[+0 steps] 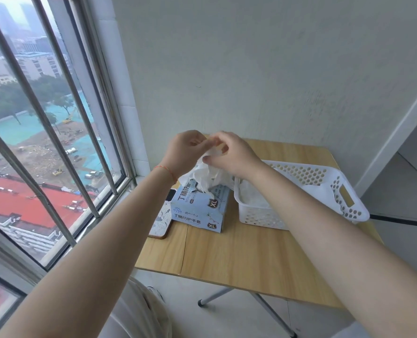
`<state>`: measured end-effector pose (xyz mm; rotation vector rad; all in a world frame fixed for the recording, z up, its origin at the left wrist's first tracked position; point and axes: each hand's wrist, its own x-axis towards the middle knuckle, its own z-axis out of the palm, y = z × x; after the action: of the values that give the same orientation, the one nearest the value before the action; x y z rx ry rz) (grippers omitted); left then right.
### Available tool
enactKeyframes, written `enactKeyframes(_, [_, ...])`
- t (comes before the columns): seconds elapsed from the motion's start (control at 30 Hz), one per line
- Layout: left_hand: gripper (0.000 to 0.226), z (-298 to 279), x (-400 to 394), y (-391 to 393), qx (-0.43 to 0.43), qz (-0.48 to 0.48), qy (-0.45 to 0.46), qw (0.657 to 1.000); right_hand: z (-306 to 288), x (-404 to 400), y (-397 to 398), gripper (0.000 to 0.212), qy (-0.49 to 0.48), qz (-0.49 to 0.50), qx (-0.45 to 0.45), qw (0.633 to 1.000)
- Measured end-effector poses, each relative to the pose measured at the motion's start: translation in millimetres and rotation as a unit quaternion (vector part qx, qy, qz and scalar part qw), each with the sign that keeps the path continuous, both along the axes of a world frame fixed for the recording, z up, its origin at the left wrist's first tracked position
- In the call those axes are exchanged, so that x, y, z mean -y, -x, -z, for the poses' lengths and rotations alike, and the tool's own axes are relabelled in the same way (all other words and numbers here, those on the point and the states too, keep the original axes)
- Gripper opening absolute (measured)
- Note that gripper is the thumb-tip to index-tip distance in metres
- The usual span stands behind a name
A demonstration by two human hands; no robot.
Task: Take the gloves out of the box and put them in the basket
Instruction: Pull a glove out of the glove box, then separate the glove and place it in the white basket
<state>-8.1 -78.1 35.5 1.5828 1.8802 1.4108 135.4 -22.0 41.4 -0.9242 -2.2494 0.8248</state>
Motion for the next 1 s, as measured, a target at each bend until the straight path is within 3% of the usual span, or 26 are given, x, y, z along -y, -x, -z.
enactKeyframes(0.07, [0.024, 0.4, 0.5, -2.8, 0.026, -0.012, 0.004, 1.000, -1.4, -0.1, 5.0, 0.011, -0.020, 0.037, 0.002, 0.999])
enactKeyframes(0.17, [0.018, 9.1, 1.0, 5.1, 0.056, -0.024, 0.041, 0.997, -2.1, -5.2, 4.5, 0.013, 0.008, 0.097, -0.027, 0.995])
enactKeyframes(0.33, [0.048, 38.7, 4.4, 14.1, -0.043, -0.005, 0.181, 0.983, -10.7, -14.4, -0.2, 0.014, 0.105, 0.149, -0.119, 0.976])
enactKeyframes(0.47, [0.063, 45.4, 5.5, 12.7, -0.064, 0.014, 0.220, 0.973, -26.3, -13.7, -4.6, 0.007, 0.138, 0.166, -0.207, 0.954])
enactKeyframes(0.57, [0.058, 34.9, 3.6, 11.3, -0.064, 0.020, 0.203, 0.977, -34.5, -12.6, -10.3, 0.005, 0.180, 0.151, -0.228, 0.945])
enactKeyframes(0.67, [0.043, 16.3, 3.0, 4.6, 0.046, 0.017, 0.102, 0.994, -38.0, -7.4, -13.7, 0.008, 0.256, 0.134, -0.262, 0.921])
enactKeyframes(0.8, [0.065, -4.3, 10.3, -6.3, 0.202, 0.093, 0.102, 0.970, -39.4, -4.5, -21.4, 0.026, 0.388, 0.060, -0.360, 0.846])
enactKeyframes(0.9, [0.038, -4.5, 14.8, -5.0, 0.204, 0.161, 0.144, 0.955, -40.5, -2.8, -30.7, 0.023, 0.436, 0.035, -0.380, 0.815])
enactKeyframes(1.0, [0.019, -2.4, 16.5, -3.9, 0.243, 0.160, 0.138, 0.947, -41.3, -1.5, -37.7, 0.021, 0.451, 0.027, -0.395, 0.800])
